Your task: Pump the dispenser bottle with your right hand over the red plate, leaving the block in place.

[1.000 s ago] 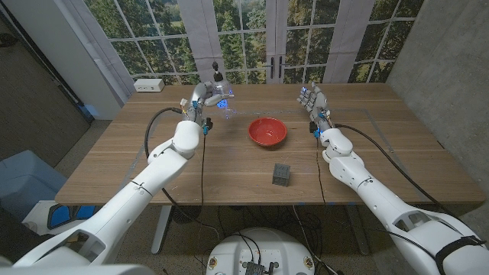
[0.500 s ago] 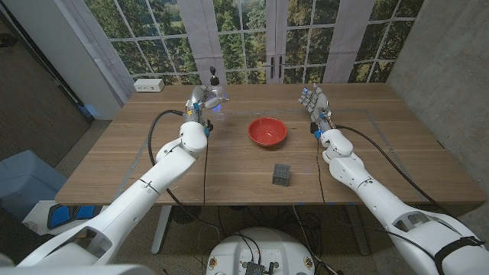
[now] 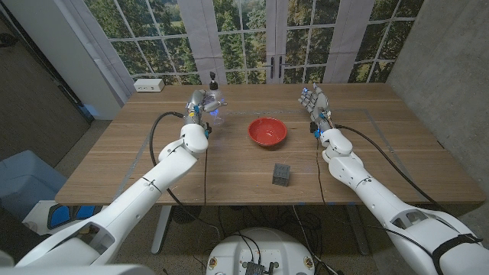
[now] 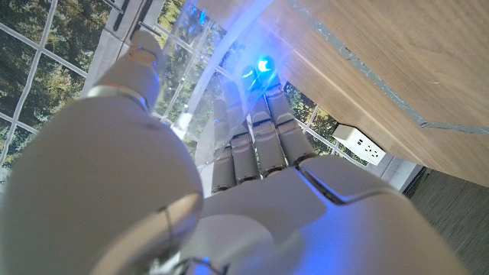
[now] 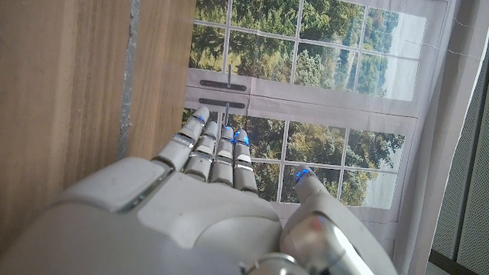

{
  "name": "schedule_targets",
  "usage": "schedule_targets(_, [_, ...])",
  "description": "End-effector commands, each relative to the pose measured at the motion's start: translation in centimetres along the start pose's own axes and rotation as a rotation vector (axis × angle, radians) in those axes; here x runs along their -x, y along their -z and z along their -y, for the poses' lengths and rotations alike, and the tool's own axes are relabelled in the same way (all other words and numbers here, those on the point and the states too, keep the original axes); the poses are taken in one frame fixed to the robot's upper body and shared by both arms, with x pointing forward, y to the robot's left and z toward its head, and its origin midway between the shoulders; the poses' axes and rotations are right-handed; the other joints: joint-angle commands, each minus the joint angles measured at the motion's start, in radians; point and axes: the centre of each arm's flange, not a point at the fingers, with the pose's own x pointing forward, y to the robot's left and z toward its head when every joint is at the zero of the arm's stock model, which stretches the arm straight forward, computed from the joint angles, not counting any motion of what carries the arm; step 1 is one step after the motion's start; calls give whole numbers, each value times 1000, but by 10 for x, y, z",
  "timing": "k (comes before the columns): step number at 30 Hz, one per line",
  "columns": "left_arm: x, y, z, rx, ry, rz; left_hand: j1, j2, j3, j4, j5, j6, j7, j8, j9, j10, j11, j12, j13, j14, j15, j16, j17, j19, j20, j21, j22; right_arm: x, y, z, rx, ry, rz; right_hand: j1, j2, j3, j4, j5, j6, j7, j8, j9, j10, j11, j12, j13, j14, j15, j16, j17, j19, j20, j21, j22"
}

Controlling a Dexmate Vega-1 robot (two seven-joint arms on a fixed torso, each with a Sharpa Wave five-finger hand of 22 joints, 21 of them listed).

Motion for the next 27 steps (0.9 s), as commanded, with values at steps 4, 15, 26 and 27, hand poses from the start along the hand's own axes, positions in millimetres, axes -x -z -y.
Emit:
schedule_targets(4, [-2,23,8,18,39,-25,214,257,51,41,7,196,-157,-3,5,163,-200,0,3,229,-338,-1,1,51,-159,4,3,-3,2,-1,-2,-5,-5,-12,21,-4,-2,4,7,8,1,5,2,6,-1,3,-1,5,-1,-1,0,6,0,5])
schedule_targets(15, [-7,31,13,12,86,-45,212,256,53,40,7,199,-157,-5,5,163,-200,-1,6,227,-338,-4,-2,49,-161,8,2,-4,3,-1,4,1,-6,-14,21,-6,-3,4,7,6,0,5,1,6,0,3,0,7,0,-2,-1,6,-1,5])
schedule_targets(26, [-11,34,16,-8,168,-64,211,249,59,35,8,171,-152,-28,3,143,-175,-22,-8,184,-338,-32,-16,25,-163,13,1,-5,3,-1,-4,1,-6,-15,22,-7,-3,4,7,6,0,5,2,6,0,3,-1,7,0,-2,-1,7,-1,5])
schedule_targets(27, [-11,34,16,-9,168,-64,210,249,60,35,8,166,-151,-31,3,142,-175,-23,-9,181,-339,-34,-16,25,-164,13,1,-5,3,-1,-4,0,-6,-15,22,-7,-3,4,6,6,0,5,1,6,0,3,0,8,0,-2,-2,7,-1,5])
